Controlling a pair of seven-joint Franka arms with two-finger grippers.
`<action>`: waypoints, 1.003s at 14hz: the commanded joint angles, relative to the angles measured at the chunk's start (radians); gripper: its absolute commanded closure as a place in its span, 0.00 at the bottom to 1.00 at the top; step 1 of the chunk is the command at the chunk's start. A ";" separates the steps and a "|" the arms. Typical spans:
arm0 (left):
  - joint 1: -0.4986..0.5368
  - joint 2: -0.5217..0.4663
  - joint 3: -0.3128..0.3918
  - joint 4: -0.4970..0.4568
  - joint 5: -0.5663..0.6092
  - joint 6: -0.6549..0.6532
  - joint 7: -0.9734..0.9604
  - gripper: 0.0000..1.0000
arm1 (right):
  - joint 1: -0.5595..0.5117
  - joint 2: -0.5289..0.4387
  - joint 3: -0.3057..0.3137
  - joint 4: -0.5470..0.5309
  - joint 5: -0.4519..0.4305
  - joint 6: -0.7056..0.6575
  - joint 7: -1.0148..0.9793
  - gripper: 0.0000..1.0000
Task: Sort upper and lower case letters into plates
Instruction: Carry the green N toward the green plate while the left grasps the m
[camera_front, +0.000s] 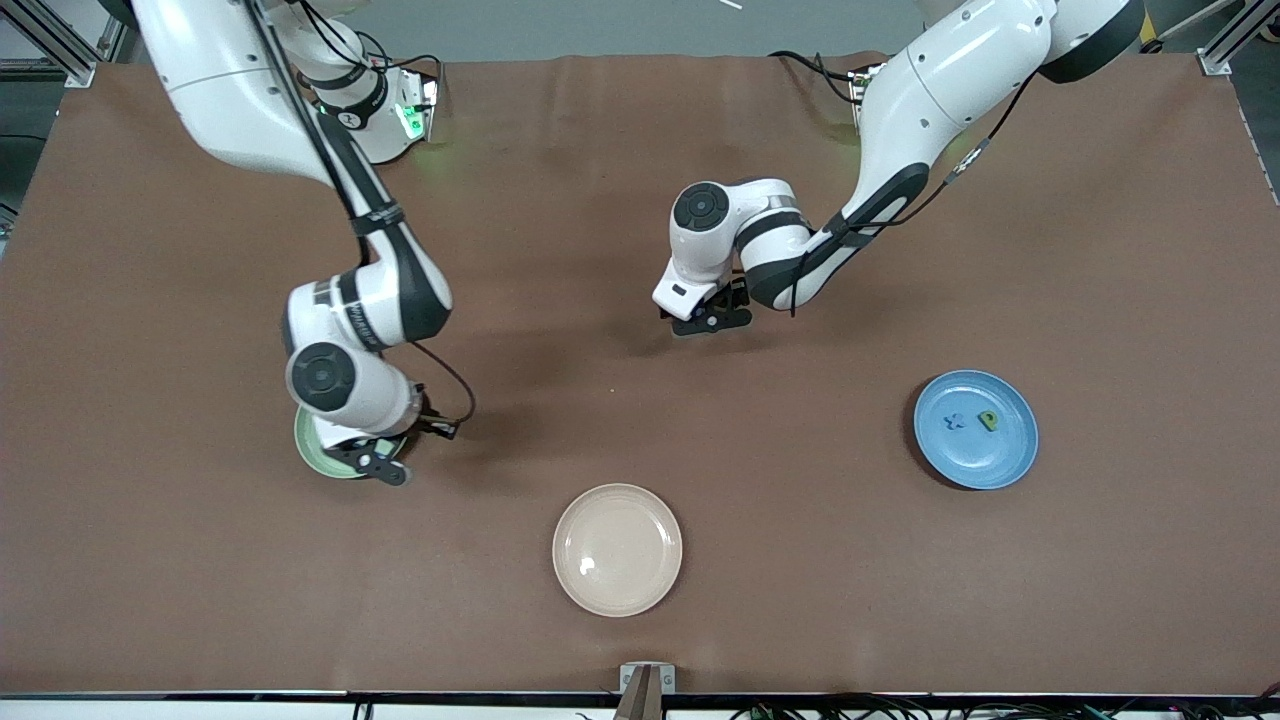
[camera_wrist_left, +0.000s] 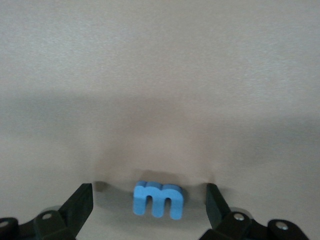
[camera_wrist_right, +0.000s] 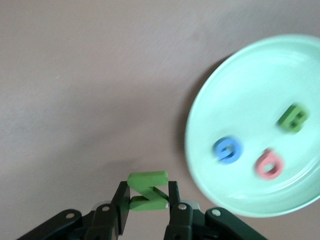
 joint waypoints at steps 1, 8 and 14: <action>0.001 0.004 -0.002 -0.004 0.025 0.025 -0.031 0.02 | -0.093 -0.011 0.022 -0.011 -0.019 -0.004 -0.132 1.00; 0.001 0.004 -0.002 -0.004 0.025 0.043 -0.086 0.25 | -0.164 0.004 0.022 -0.031 -0.017 0.033 -0.249 0.99; 0.002 0.001 -0.002 -0.005 0.025 0.043 -0.086 0.61 | -0.187 0.004 0.022 -0.117 -0.016 0.138 -0.284 0.99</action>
